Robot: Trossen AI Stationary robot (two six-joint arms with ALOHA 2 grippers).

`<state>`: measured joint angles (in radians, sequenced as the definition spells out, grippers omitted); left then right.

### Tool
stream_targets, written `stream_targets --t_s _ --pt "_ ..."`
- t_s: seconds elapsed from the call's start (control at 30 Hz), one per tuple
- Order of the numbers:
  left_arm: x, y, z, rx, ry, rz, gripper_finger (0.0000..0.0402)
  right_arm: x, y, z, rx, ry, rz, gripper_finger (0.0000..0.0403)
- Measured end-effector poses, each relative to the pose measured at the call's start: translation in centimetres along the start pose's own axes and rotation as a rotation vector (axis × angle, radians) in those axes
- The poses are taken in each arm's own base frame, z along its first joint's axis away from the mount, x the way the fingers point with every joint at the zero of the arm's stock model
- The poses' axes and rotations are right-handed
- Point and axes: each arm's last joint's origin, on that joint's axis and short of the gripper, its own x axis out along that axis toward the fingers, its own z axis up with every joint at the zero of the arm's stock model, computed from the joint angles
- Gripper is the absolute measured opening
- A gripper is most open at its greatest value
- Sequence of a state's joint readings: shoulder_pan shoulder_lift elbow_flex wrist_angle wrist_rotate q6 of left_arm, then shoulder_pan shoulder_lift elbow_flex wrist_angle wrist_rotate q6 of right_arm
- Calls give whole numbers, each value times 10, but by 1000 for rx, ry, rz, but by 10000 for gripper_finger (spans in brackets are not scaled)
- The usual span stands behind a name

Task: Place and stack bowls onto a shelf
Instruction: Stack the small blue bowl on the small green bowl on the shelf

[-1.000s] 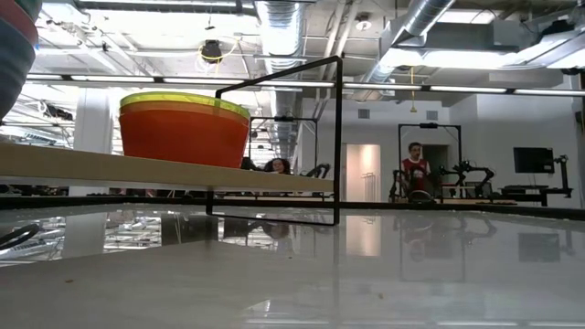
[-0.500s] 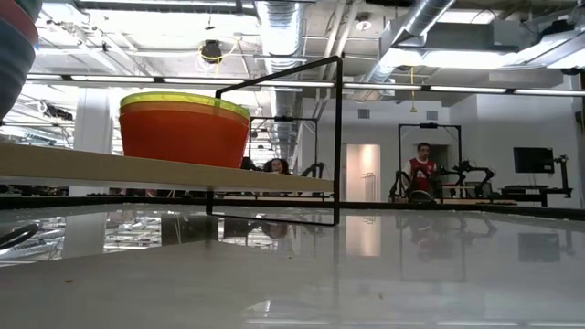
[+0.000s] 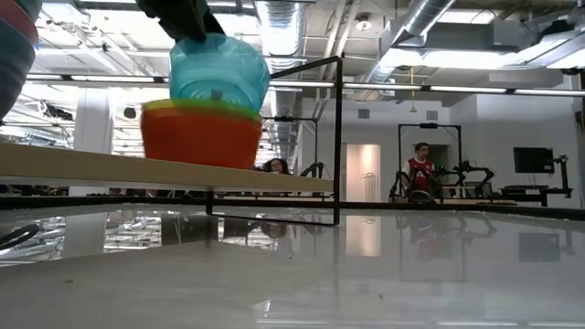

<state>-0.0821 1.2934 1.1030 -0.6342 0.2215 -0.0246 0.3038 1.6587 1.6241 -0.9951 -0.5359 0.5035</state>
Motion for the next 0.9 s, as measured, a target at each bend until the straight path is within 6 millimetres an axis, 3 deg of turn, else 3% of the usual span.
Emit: stream_targets --t_s 0.17,0.47,0.67,0.9 --pt "3 -14 -4 -67 32 39 0 8 10 -7 24 5 -30 270" --pt "7 -49 -8 -4 8 197 0 14 18 -12 7 -25 -107 270" --pt "8 -62 -10 35 -18 286 0 14 18 -12 30 -44 -133 270" --pt "31 -72 -10 106 24 274 0 14 17 -11 37 -57 -145 270"
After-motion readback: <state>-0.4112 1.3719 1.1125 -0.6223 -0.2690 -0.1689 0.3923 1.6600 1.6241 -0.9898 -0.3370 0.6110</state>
